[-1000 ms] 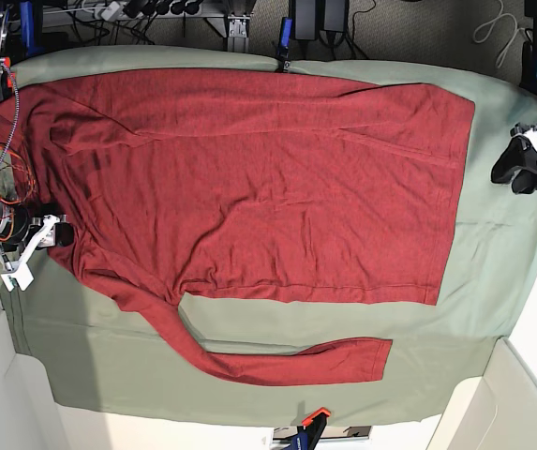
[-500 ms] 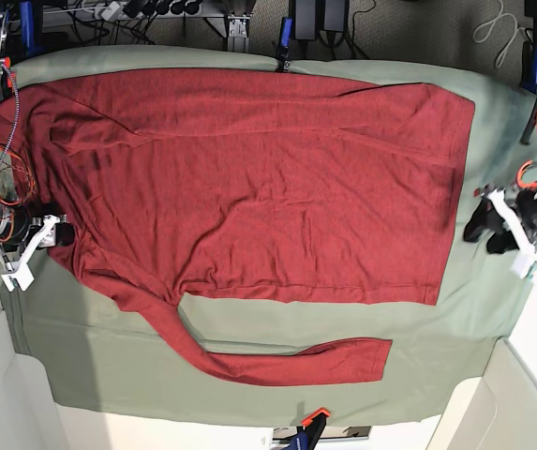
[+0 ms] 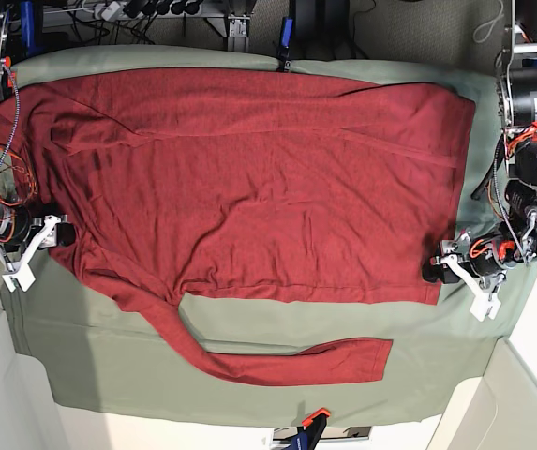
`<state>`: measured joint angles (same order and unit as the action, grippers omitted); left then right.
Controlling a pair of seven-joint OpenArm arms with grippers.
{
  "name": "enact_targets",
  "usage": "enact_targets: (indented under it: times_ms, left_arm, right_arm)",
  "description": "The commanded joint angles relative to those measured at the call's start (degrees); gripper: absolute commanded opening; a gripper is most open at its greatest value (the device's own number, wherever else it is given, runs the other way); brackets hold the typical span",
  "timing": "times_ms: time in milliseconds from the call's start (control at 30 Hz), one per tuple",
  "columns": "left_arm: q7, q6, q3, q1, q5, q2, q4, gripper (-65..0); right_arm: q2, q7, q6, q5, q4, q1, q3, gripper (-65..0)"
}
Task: Fold the T-shirt properly
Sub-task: 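Grasp the hem corner with the left gripper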
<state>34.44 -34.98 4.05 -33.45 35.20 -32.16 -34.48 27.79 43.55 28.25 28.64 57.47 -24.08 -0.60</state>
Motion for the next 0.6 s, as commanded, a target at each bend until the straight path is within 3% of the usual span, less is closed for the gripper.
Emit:
enact_targets:
  times_ms: [0,167,333,567]
  left_arm:
    - [-1.6,-0.1,-0.4,-2.2,0.0,-1.3,0.3,-27.6]
    - [-0.9,-0.4,-0.4,-2.6,0.0,-0.9,0.7,-27.6]
    - [3.1,-3.2,-0.4,-2.6,2.2,1.9,0.7,-27.6]
    - [3.1,-3.4,-0.4,-2.6,2.2,4.2,0.7,-28.9]
  right_arm:
    - [0.9,0.4,0.0,0.1,0.6,-1.1,-0.2,-34.6]
    - [0.9,0.3,0.0,0.3,0.6,-1.1,-0.2,-34.6]
    - [0.9,0.4,0.0,0.5,0.6,-1.1,-0.2,-34.6]
    - [0.9,0.4,0.0,0.9,0.6,-1.1,-0.2,-34.6]
